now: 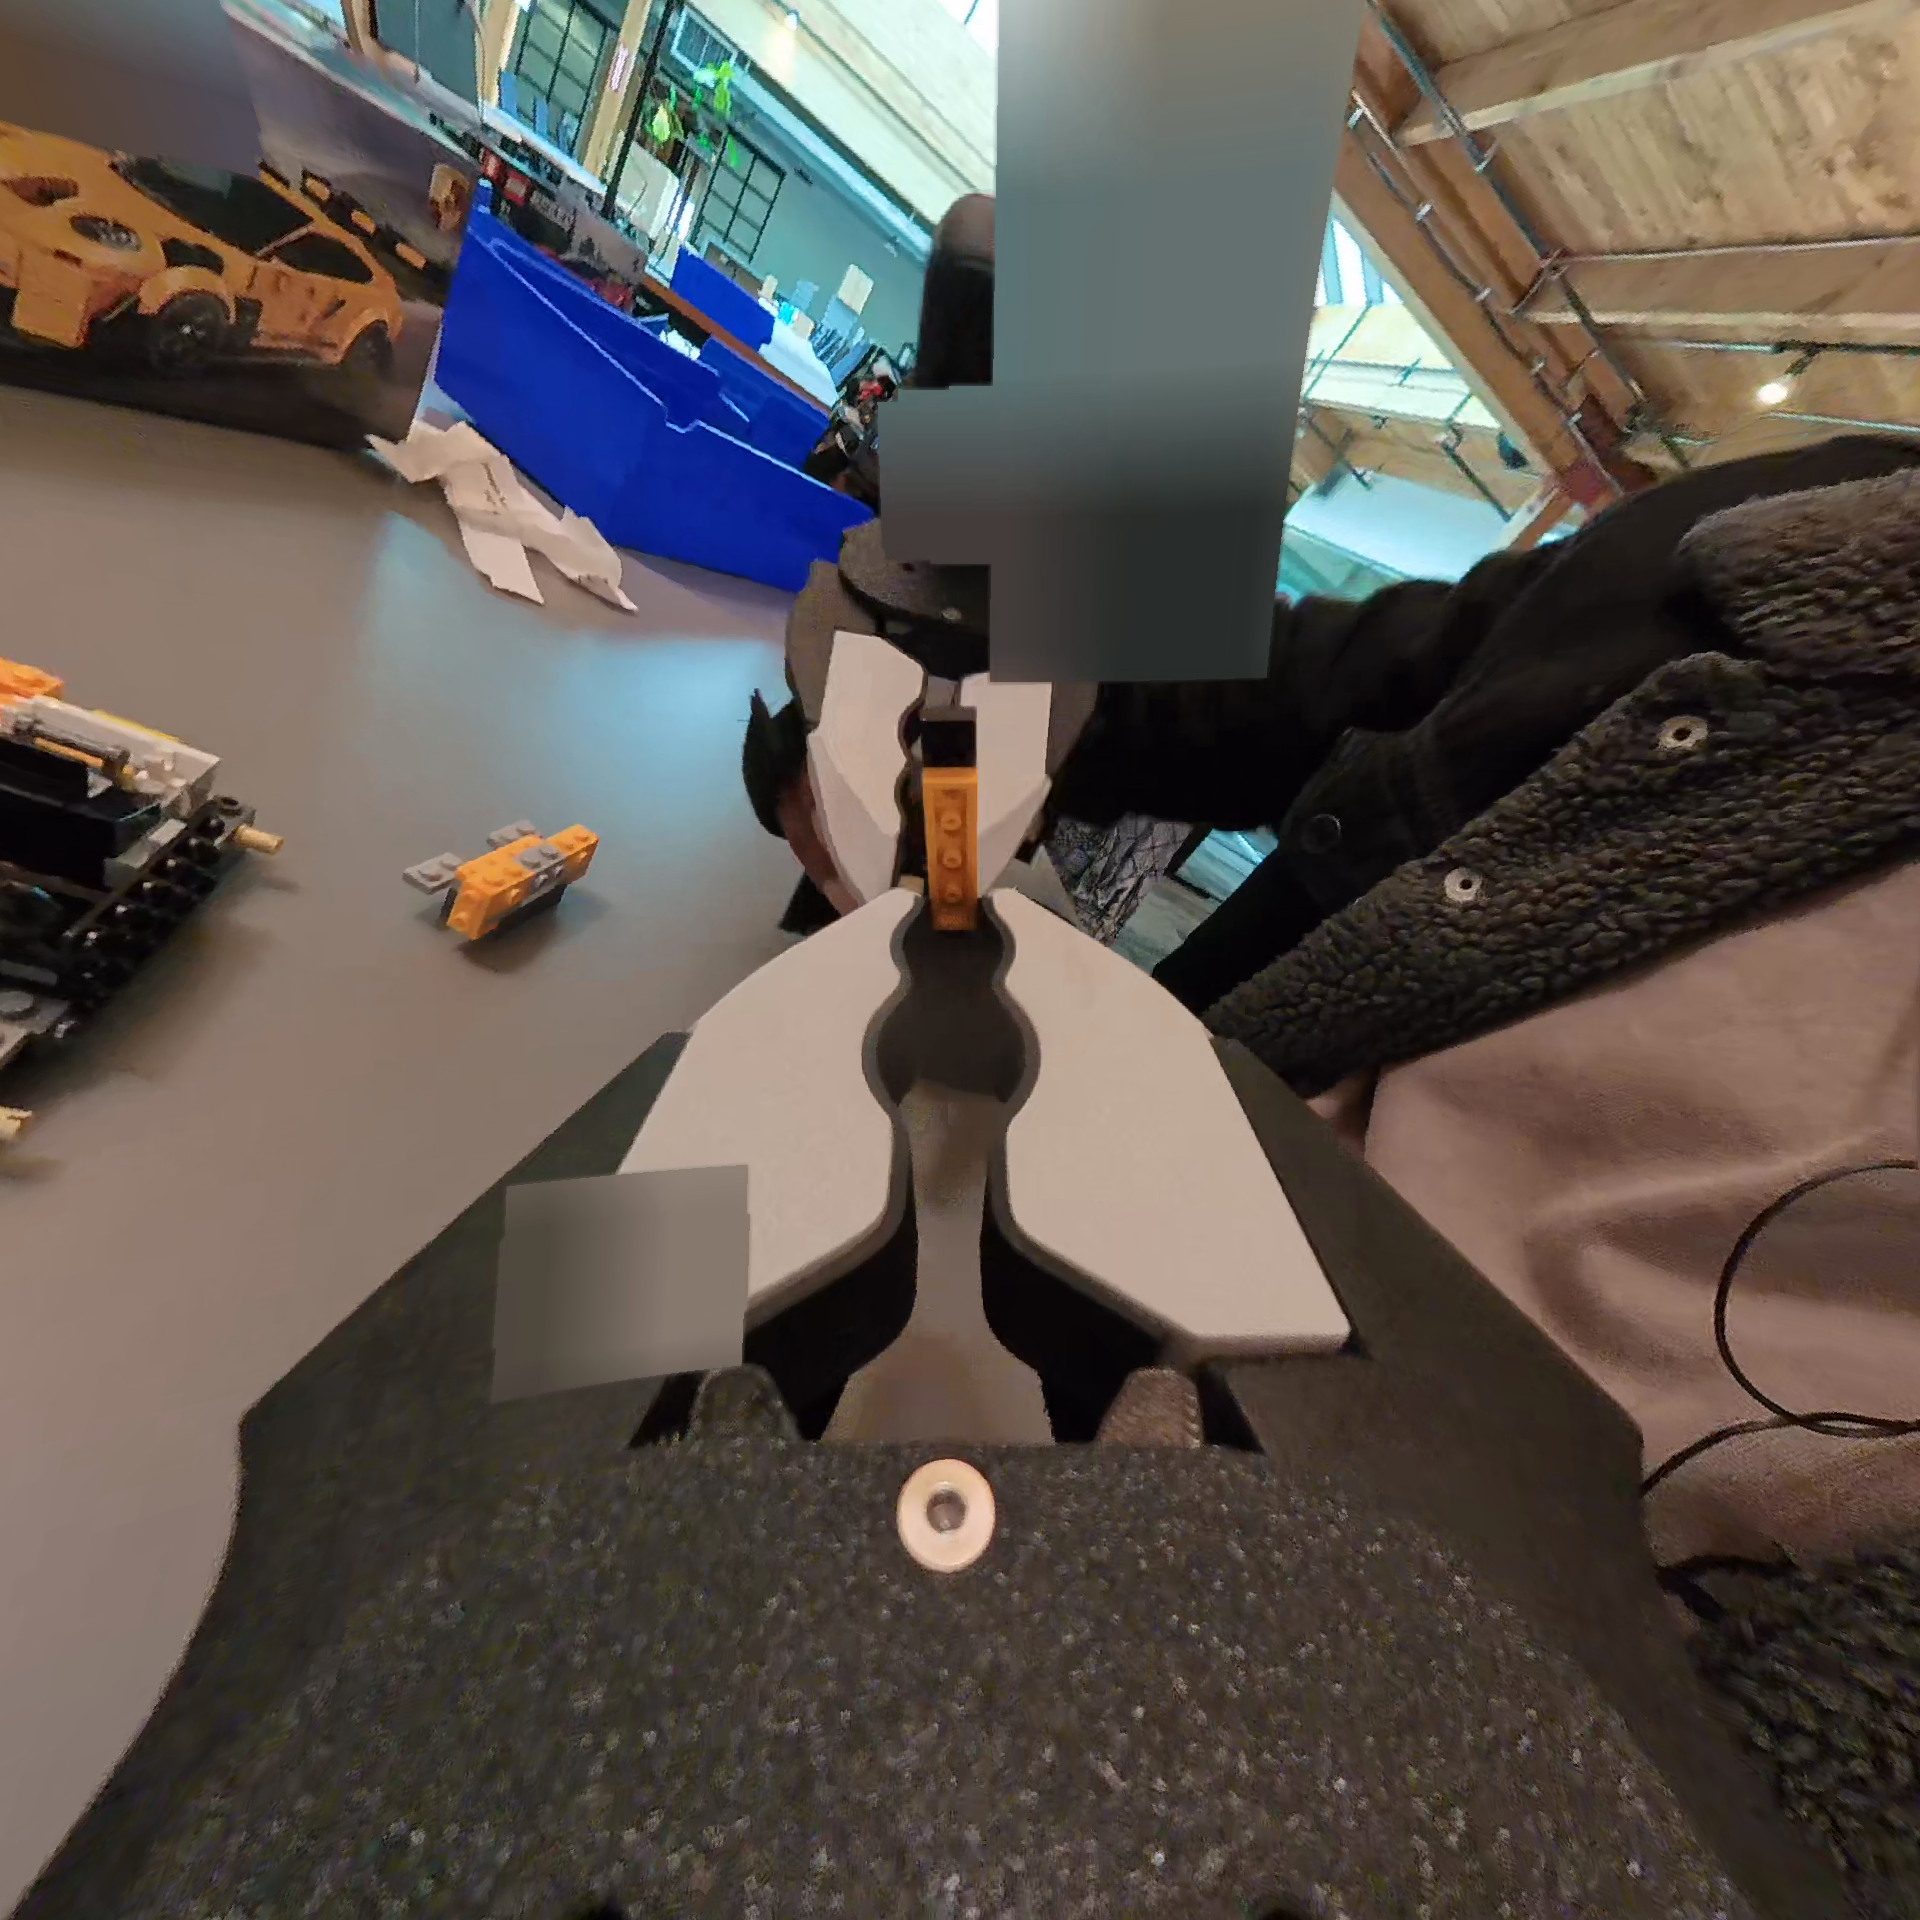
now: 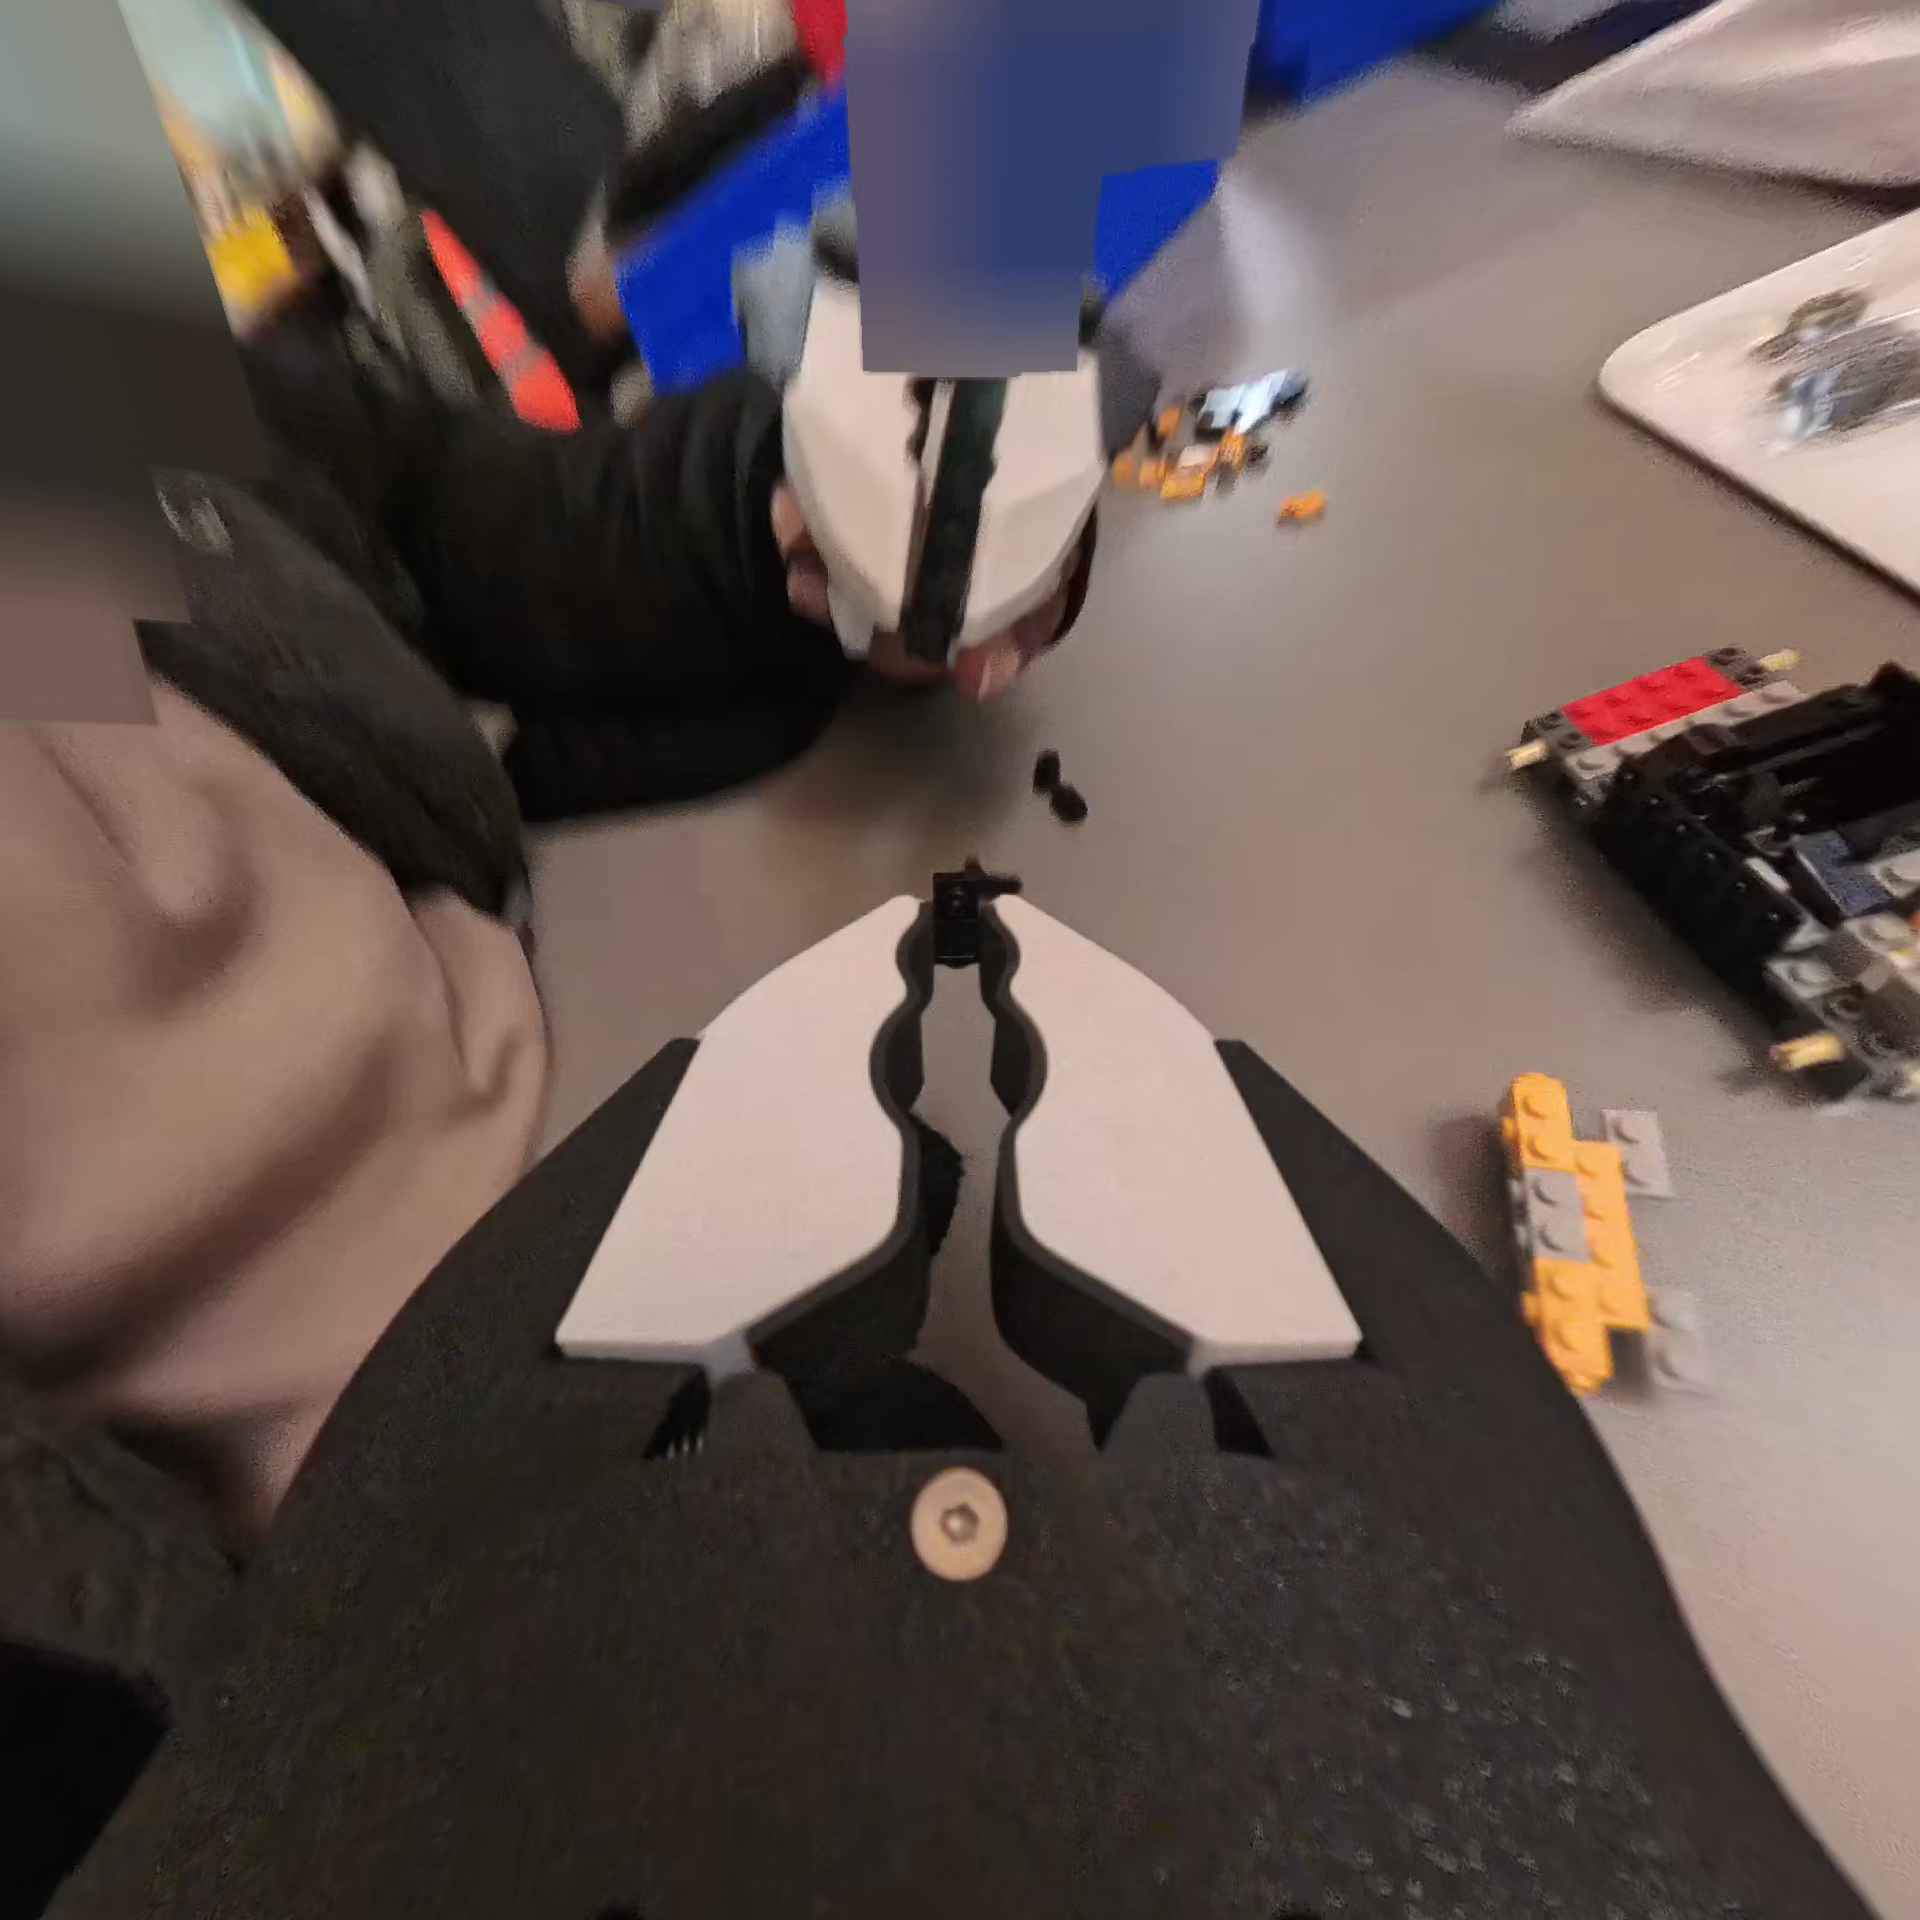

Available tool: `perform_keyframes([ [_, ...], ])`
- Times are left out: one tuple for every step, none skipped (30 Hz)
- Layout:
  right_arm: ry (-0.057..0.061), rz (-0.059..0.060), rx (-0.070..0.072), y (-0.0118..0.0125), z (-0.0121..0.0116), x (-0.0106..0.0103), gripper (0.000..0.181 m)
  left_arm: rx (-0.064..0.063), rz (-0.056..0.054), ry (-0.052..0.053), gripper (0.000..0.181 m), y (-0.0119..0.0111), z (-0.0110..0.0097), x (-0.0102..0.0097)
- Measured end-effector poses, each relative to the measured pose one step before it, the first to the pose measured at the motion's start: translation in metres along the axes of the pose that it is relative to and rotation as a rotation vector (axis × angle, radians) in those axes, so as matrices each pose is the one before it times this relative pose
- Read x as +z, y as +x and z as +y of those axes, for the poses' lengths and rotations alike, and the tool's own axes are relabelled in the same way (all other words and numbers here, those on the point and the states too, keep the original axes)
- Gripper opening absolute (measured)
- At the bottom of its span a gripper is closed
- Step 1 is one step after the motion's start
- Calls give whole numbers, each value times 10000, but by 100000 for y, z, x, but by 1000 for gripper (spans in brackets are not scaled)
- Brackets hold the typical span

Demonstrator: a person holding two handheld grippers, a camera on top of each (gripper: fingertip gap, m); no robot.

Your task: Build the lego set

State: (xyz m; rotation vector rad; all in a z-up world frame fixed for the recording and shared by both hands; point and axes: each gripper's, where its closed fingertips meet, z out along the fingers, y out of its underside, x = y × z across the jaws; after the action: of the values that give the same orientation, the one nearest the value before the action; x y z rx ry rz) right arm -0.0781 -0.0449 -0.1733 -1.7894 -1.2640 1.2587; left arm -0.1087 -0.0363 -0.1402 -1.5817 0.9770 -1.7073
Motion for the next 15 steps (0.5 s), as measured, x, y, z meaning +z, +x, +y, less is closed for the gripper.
perform_keyframes([
  [668, -72, 526, -132, -782, -179, 7, 87, -43, 33, 8, 53, -39, 81],
  [599, -68, 393, -205, -758, -32, 7, 95, -57, -27, 8, 16, 78, 119],
  [556, -25, 380, -143, -754, 90, 7, 75, -42, 11, 8, 25, 34, 123],
  [350, -113, 371, -189, -471, 202, 7, 54, -3, 71, 8, 87, -47, 114],
  [181, -187, 289, -282, -212, 307, 7, 31, 0, 57, 8, 75, -50, 101],
  [149, -76, 132, -139, -122, 319, 7, 52, -43, 50, 8, 14, -34, 66],
  [-33, 27, 58, 13, 121, 329, 7, 44, -35, 45, 8, -8, -40, 48],
  [-65, 38, -21, 63, 166, 284, 7, 0, 15, 45, 8, 37, -48, 24],
  [30, -21, -26, 2, 36, 182, 7, -26, 32, 13, 8, 38, -18, 7],
  [44, -95, 17, -66, -4, 93, 7, -18, 6, -13, 8, -9, 23, 18],
  [123, -64, 24, -22, -152, 13, 7, -18, 22, -52, 8, 0, 104, 40],
  [54, 6, -11, 71, -78, 2, 7, -13, 45, -33, 8, 55, 73, 46],
  [-20, -34, -58, -18, 20, 15, 7, -2, 35, -8, 8, 75, 30, 67],
  [19, -130, -27, -196, -22, 40, 7, 21, 5, -53, 8, 44, 80, 68],
  [2, -76, -1, -123, -5, 60, 7, 34, -10, -85, 8, 12, 132, 96],
])
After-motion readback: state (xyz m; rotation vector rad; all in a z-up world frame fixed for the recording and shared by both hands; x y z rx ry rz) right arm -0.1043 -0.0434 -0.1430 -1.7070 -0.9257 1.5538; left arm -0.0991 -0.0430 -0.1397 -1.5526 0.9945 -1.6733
